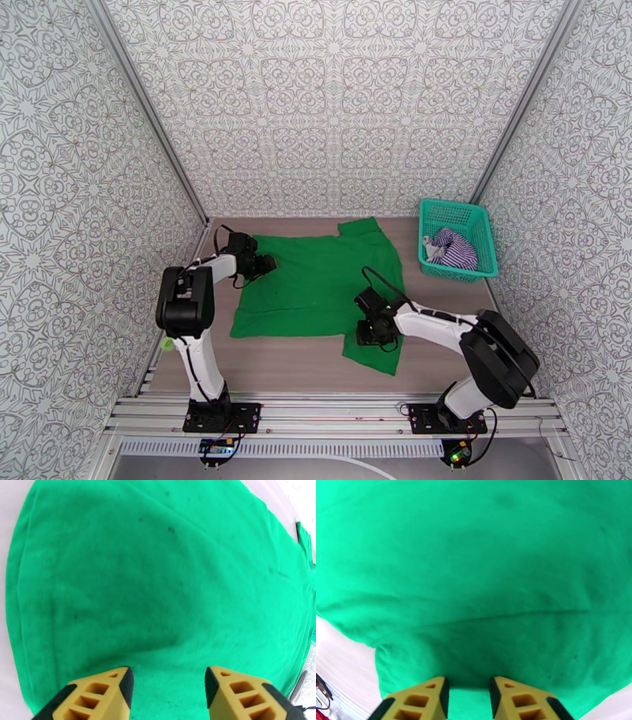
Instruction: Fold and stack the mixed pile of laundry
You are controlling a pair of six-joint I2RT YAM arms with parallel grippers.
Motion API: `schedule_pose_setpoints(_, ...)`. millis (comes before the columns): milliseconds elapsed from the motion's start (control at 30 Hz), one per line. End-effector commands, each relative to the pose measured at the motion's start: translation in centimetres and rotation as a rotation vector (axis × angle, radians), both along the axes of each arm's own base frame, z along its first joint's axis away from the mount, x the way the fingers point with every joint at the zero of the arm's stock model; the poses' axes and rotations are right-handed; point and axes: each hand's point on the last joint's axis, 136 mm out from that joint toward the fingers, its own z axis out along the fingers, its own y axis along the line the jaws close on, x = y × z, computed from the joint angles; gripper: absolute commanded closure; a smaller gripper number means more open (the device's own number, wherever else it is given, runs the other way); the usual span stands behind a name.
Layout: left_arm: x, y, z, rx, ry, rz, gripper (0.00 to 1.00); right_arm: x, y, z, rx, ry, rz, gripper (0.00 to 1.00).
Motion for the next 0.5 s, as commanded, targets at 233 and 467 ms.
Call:
schedule_pose_setpoints(233, -0.6, -0.1, 1.7, 0.007, 0.008, -0.052, 0.37, -3.0, -3.5, 1.5, -0.136, 0.062, 0.02, 0.58)
schedule_pose_setpoints(467, -4.2, 0.7, 7.6, 0.094, -0.044, -0.052, 0.33, 1.3, 1.9, 6.4, 0.023, -0.071, 0.084, 0.57)
